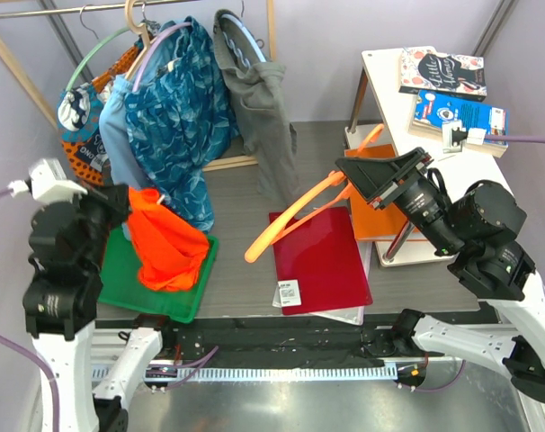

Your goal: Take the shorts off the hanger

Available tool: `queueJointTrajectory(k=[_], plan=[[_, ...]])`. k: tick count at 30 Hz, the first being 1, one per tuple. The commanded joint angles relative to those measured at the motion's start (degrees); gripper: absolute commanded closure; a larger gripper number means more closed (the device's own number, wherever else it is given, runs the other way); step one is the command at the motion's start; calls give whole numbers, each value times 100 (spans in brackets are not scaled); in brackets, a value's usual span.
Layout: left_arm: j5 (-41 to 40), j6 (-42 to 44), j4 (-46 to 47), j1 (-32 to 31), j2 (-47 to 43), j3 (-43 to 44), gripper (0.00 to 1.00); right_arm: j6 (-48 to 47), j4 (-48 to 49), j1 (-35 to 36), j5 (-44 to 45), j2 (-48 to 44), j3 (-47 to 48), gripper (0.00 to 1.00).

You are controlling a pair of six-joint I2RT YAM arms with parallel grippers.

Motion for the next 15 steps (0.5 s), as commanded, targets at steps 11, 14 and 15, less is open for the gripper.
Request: queueJointTrajectory(k=[11, 14, 15], plan=[[-2652, 0, -1030, -102, -2135, -1284, 99, 258, 458, -9, -320, 198, -57, 99], [-2040, 35, -889, -146, -1927, -1769, 99, 293, 467, -1, -320, 225, -110, 99], [-1768, 9, -933, -146, -1768, -1831, 99, 302, 467, -1, -312, 225, -154, 99]])
